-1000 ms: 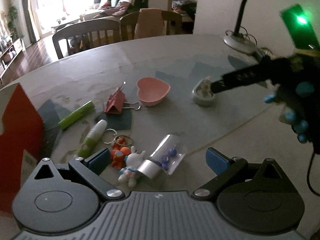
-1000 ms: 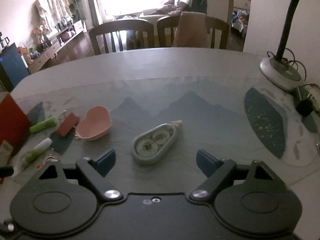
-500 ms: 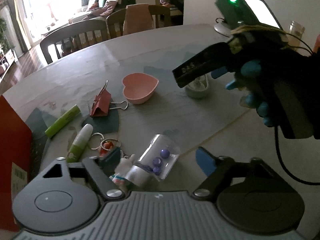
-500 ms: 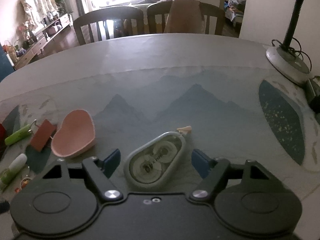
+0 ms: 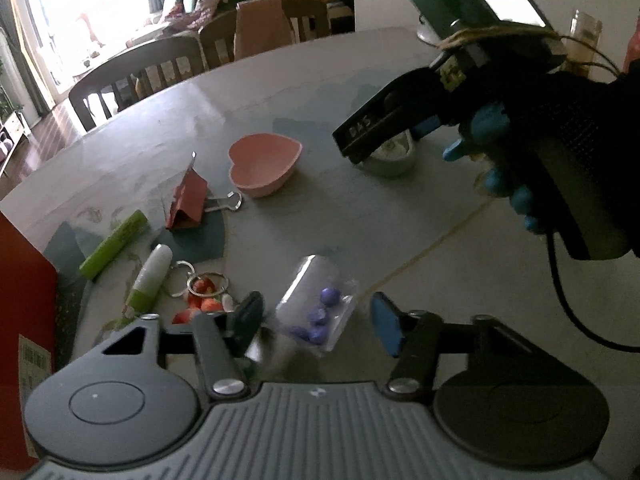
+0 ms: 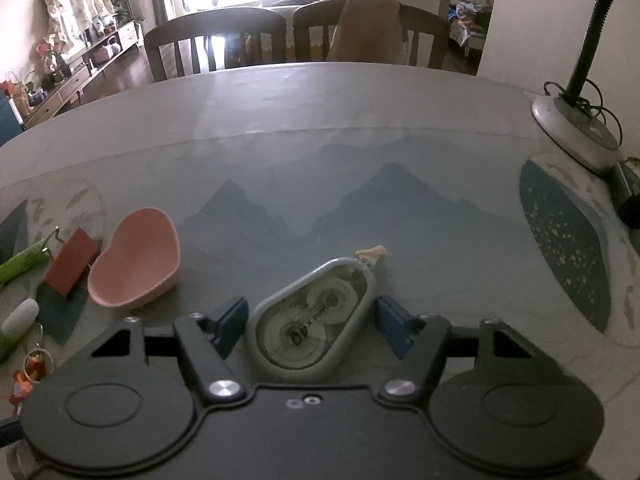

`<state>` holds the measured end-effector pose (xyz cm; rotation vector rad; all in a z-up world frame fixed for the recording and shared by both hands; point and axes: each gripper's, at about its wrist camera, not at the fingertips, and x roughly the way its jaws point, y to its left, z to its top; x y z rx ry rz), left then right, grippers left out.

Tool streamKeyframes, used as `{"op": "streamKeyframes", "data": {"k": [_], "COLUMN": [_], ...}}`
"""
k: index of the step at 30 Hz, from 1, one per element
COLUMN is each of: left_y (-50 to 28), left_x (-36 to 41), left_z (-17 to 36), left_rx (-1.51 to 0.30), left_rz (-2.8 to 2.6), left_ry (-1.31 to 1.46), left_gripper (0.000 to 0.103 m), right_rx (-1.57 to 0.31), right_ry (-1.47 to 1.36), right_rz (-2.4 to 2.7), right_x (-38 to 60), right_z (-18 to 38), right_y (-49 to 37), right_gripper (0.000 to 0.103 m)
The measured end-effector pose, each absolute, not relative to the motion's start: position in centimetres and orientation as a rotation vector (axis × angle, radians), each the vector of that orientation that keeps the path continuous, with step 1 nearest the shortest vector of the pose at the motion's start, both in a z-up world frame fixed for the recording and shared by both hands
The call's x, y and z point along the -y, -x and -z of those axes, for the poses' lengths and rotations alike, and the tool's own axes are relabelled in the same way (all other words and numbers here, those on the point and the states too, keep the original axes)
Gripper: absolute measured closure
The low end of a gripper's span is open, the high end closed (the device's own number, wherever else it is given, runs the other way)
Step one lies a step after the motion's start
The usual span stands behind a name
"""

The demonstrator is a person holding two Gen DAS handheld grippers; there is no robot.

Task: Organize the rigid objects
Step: 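Grasp the clear purple-ball tube with the left gripper while the right gripper grasps the white correction tape, then carry the purple-ball tube and correction tape over the cardboard box with both grippers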

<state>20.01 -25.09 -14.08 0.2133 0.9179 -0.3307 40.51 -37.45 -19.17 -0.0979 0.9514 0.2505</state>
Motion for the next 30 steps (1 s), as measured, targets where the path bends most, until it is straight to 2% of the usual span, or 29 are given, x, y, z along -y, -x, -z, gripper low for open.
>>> {"op": "streamKeyframes", "data": {"k": [2,5,15,30], "left_y": [-20.0,-19.7,-19.6,-18.9], "left_x": [25.3,25.8,25.2,21.0], "left_z": [14.4,14.8,14.7,10.7], "left_rx": [-0.936,-0.958,-0.975,-0.915], "left_rz": [0.333,0.334,0.313,0.211], "left_ry": [-0.222,-0.241,-0.182,-0.024], "left_gripper": [0.059,0.062,0.063,0.063], "right_rx": [-0.950,-0.947,-0.930,-0.879], "right_ry": [0.102,0.122,0.136,0.195], "right_rz": [-0.265,-0.293,-0.350,-0.514], "right_x": [37.8,38.3,39.6,37.7], "right_z": [19.2,19.2,18.2,12.1], "right_y": [-40.1,-39.2,-35.9,-29.6], "right_gripper": [0.036,0.036,0.037,0.037]}}
